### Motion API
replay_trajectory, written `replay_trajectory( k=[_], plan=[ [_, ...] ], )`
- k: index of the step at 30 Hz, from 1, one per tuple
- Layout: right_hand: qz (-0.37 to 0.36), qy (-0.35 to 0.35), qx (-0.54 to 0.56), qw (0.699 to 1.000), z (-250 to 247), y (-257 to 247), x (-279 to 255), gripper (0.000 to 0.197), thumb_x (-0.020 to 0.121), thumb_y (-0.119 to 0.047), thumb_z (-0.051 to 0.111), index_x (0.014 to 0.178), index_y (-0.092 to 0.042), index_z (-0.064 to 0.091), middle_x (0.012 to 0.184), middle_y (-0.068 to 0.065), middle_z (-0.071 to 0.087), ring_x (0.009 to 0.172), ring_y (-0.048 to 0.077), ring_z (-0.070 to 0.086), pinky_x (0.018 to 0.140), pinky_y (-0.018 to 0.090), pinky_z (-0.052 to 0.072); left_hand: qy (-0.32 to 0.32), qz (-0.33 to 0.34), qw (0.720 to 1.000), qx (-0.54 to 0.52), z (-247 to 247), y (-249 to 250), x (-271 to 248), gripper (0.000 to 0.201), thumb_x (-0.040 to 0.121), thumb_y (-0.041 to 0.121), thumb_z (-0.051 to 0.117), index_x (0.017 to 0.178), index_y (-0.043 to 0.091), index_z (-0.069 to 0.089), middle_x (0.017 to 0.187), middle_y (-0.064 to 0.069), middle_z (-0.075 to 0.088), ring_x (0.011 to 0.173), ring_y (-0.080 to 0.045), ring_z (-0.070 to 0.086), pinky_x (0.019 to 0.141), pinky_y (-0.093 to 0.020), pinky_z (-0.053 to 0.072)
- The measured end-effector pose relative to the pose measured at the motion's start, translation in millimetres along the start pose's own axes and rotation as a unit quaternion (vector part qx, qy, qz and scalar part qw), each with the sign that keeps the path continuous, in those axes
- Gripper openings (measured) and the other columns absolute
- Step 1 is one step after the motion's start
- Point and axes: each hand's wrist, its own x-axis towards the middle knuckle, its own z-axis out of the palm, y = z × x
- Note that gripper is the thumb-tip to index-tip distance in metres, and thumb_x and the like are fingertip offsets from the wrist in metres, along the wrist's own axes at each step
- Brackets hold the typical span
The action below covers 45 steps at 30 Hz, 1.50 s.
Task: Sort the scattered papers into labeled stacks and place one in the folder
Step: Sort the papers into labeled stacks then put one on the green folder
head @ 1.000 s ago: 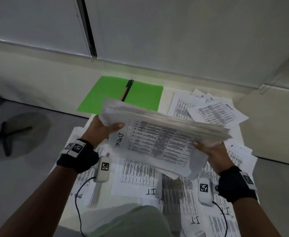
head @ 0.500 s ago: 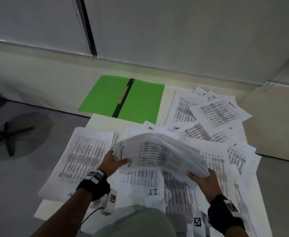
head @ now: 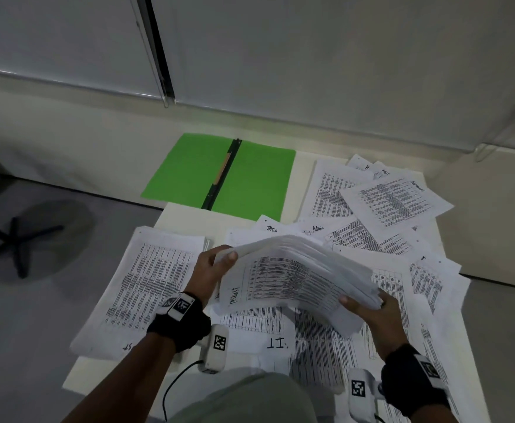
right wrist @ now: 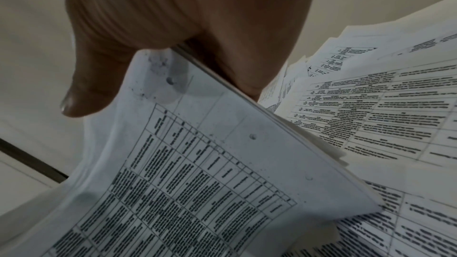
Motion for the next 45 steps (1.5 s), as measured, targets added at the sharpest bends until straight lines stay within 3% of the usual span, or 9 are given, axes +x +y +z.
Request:
replay_trajectory(
  k=[6, 12, 17, 19, 23, 29, 34, 38, 45],
  plan=[
    [0.013, 0.019, -0.01, 1.0, 1.0, 11.6, 0.9, 0.036, 0.066, 0.007, 0.078, 0.097, -0.01, 0.073, 0.09, 0.007, 0.077, 0.085, 0.023, 0.074, 0.068, 0.029, 0.059, 0.113, 0.031, 0.993, 0.023, 7.7, -6.5, 0.2, 0.058, 0.064, 0.083, 0.054, 0.054, 0.026, 0.06, 0.053, 0.007, 0.056, 0.054, -0.014, 0.054, 0.054, -0.024, 0.043],
    [0.03, 0.047, -0.017, 0.998, -3.5, 23.4, 4.3, 0.039, 0.06, 0.0, 0.083, 0.095, -0.015, 0.072, 0.087, 0.001, 0.077, 0.084, 0.021, 0.074, 0.069, 0.029, 0.06, 0.169, 0.027, 0.985, 0.036, 8.8, -8.5, 3.8, 0.045, 0.071, 0.045, 0.063, 0.051, 0.014, 0.037, 0.051, -0.001, 0.037, 0.054, -0.015, 0.034, 0.059, -0.031, 0.03],
    [0.025, 0.047, -0.009, 0.999, -5.3, 25.4, 6.7, 0.055, 0.041, -0.025, 0.093, 0.093, -0.017, 0.075, 0.09, 0.004, 0.077, 0.082, 0.021, 0.074, 0.068, 0.029, 0.06, 0.147, 0.031, 0.988, 0.045, 8.2, -5.6, 1.7, 0.048, 0.076, 0.055, 0.064, 0.055, 0.015, 0.049, 0.055, -0.009, 0.046, 0.058, -0.019, 0.045, 0.06, -0.034, 0.037],
    [0.018, 0.055, -0.016, 0.998, -5.3, 28.0, 9.6, 0.038, 0.051, -0.013, 0.089, 0.086, -0.02, 0.076, 0.086, 0.003, 0.077, 0.083, 0.024, 0.074, 0.068, 0.03, 0.06, 0.148, 0.033, 0.985, 0.083, 11.5, -1.3, 1.7, 0.053, 0.075, 0.055, 0.067, 0.057, 0.008, 0.052, 0.054, -0.02, 0.047, 0.054, -0.017, 0.043, 0.057, -0.03, 0.035],
    [0.023, 0.085, -0.03, 0.996, -6.6, 36.2, 13.8, 0.025, 0.065, 0.001, 0.082, 0.08, -0.019, 0.077, 0.084, 0.004, 0.077, 0.088, 0.03, 0.072, 0.081, 0.043, 0.057, 0.186, 0.026, 0.977, 0.1, 14.0, 1.9, -0.2, 0.043, 0.077, 0.033, 0.061, 0.052, 0.013, 0.033, 0.051, 0.0, 0.032, 0.053, -0.015, 0.028, 0.06, -0.032, 0.025],
    [-0.009, 0.08, 0.042, 0.996, 5.8, 23.9, 11.6, 0.024, 0.064, -0.002, 0.079, 0.085, -0.013, 0.076, 0.086, 0.007, 0.077, 0.081, 0.021, 0.072, 0.07, 0.028, 0.058, 0.175, 0.083, 0.98, 0.04, 17.2, 14.8, -7.2, 0.043, 0.083, 0.053, 0.053, 0.066, 0.014, 0.06, 0.059, -0.004, 0.057, 0.058, -0.021, 0.056, 0.058, -0.035, 0.045],
    [-0.029, 0.054, 0.05, 0.997, 4.1, 17.9, 16.7, 0.033, 0.071, 0.015, 0.071, 0.09, -0.012, 0.076, 0.088, 0.006, 0.076, 0.082, 0.018, 0.071, 0.075, 0.028, 0.059, 0.218, 0.128, 0.967, 0.027, 15.2, 27.6, 1.8, 0.023, 0.082, 0.034, 0.063, 0.066, 0.018, 0.063, 0.06, 0.0, 0.059, 0.059, -0.02, 0.057, 0.056, -0.031, 0.045],
    [0.006, 0.03, -0.002, 1.0, 3.4, 33.7, 8.4, 0.03, 0.058, -0.021, 0.091, 0.085, -0.025, 0.078, 0.089, 0.001, 0.077, 0.083, 0.014, 0.073, 0.073, 0.033, 0.06, 0.208, 0.04, 0.969, 0.126, 8.1, -0.3, 4.7, 0.019, 0.08, 0.028, 0.063, 0.064, 0.019, 0.063, 0.053, 0.01, 0.06, 0.055, -0.012, 0.055, 0.061, -0.029, 0.044],
    [0.026, 0.029, -0.01, 0.999, 3.7, 36.6, 7.3, 0.046, 0.048, -0.032, 0.092, 0.091, -0.025, 0.076, 0.091, -0.001, 0.077, 0.087, 0.015, 0.073, 0.073, 0.03, 0.06, 0.188, 0.069, 0.971, 0.134, 2.3, 1.1, 2.4, 0.035, 0.077, 0.052, 0.065, 0.068, 0.018, 0.066, 0.06, 0.01, 0.066, 0.058, -0.004, 0.059, 0.057, -0.022, 0.046]
  ],
)
